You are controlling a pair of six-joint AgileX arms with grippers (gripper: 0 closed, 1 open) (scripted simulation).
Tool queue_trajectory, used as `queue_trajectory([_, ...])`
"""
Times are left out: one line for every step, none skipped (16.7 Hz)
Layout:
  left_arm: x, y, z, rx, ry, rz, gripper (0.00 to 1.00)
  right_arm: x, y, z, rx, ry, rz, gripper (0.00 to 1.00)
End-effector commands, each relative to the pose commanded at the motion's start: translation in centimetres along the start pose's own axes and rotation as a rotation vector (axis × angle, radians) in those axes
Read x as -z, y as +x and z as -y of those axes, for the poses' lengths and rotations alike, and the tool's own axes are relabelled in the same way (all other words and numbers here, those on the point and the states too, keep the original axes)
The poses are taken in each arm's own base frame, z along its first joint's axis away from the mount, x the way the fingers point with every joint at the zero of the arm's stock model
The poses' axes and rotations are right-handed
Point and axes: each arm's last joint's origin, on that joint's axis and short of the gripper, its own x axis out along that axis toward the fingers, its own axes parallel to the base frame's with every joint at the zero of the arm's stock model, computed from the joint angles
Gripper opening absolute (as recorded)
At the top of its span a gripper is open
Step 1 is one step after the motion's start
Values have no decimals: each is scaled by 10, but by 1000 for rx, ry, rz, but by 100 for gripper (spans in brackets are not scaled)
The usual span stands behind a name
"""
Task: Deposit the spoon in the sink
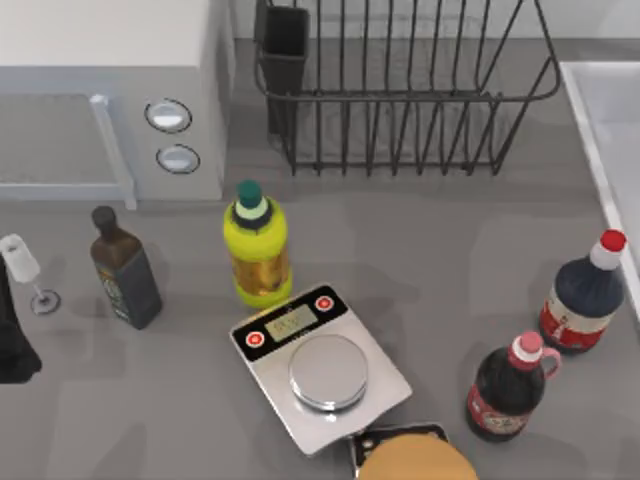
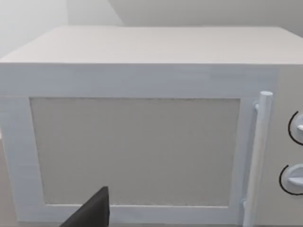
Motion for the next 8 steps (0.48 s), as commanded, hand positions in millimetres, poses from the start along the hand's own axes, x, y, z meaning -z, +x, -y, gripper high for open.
queue_trajectory([0, 0, 0, 0, 0, 0, 100, -6, 5, -6, 2, 0, 6, 0])
queue_trajectory([0, 0, 0, 0, 0, 0, 100, -11, 11, -11, 3, 1, 11, 0])
queue_trajectory([0, 0, 0, 0, 0, 0, 100, -15, 15, -15, 5, 1, 14, 0])
queue_trajectory([0, 0, 0, 0, 0, 0, 100, -18, 19, -19, 6, 1, 18, 0])
queue_trajectory([0, 0, 0, 0, 0, 0, 100, -20, 21, -22, 7, 1, 21, 0])
queue_trajectory([0, 0, 0, 0, 0, 0, 100, -21, 23, -24, 7, 1, 24, 0])
queue_trajectory([0, 0, 0, 0, 0, 0, 100, -21, 23, -25, 8, 1, 26, 0])
queue_trajectory([0, 0, 0, 0, 0, 0, 100, -21, 23, -25, 8, 1, 26, 0])
